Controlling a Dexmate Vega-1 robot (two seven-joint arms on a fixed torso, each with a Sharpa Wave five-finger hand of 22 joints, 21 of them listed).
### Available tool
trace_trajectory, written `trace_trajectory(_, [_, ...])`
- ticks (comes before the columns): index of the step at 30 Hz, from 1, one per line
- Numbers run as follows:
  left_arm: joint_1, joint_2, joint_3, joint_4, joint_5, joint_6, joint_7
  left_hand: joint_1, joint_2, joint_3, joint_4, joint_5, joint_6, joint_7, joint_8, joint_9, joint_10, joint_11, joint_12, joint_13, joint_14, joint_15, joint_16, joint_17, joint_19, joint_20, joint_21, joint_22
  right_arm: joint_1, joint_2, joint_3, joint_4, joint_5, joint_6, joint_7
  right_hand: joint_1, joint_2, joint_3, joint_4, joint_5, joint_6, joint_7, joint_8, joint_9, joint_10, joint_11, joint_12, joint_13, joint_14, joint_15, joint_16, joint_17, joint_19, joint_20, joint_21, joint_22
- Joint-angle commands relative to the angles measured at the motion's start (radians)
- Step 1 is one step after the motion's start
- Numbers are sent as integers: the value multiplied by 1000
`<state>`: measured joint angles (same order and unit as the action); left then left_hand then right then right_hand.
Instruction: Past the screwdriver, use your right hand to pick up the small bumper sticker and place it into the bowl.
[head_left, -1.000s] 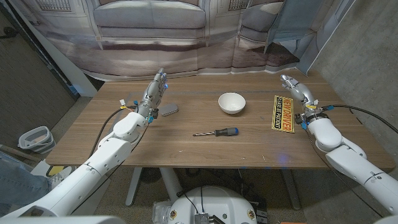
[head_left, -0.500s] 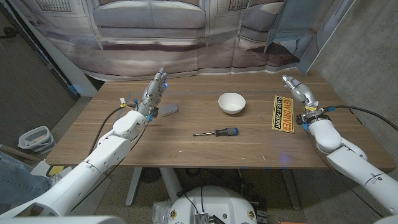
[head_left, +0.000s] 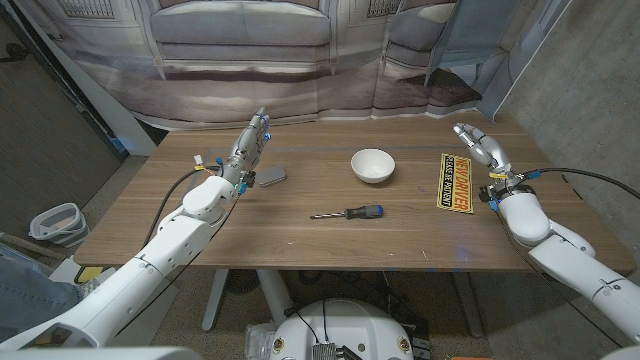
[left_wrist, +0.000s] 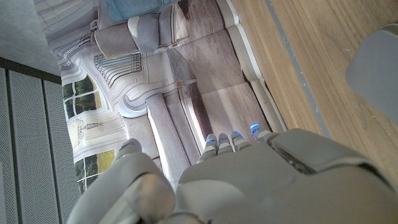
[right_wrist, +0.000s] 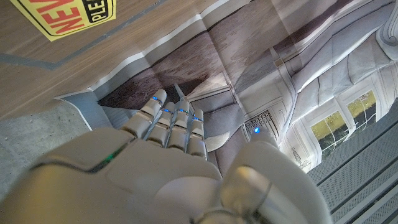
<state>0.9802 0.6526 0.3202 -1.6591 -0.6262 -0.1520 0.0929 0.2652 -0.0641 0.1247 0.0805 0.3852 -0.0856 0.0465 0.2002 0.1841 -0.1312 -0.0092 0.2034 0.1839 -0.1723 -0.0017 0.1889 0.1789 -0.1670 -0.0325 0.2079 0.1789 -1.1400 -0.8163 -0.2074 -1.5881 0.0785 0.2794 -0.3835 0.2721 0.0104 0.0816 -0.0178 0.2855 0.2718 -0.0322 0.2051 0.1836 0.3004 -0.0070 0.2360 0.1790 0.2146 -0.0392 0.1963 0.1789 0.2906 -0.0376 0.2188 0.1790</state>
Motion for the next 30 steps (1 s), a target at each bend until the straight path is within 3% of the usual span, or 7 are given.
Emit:
trace_trajectory(1, [-5,5,4,3,-1,12,-6,14,4,-5,0,7,2,-3,-1,1,3,-3,0,1,-7,8,0,3,-15,-50,-2,4,1,-25,-17,-32,-94,-86,-57,13,3,1,-7,5,6,2,2,5,6,-4,0,6,12,-21,4,4,8,-53,1,2])
trace_trajectory(30, [-4,-1,7,3,1,5,-4,17,6,-13,1,7,3,-3,-2,1,2,-1,-2,1,-9,8,-2,4,-18,-45,-4,4,-9,-99,-53,-75,-201,-230,-85,19,5,1,-13,13,3,-8,-3,5,12,-18,-2,6,24,-31,2,5,19,-58,-1,2])
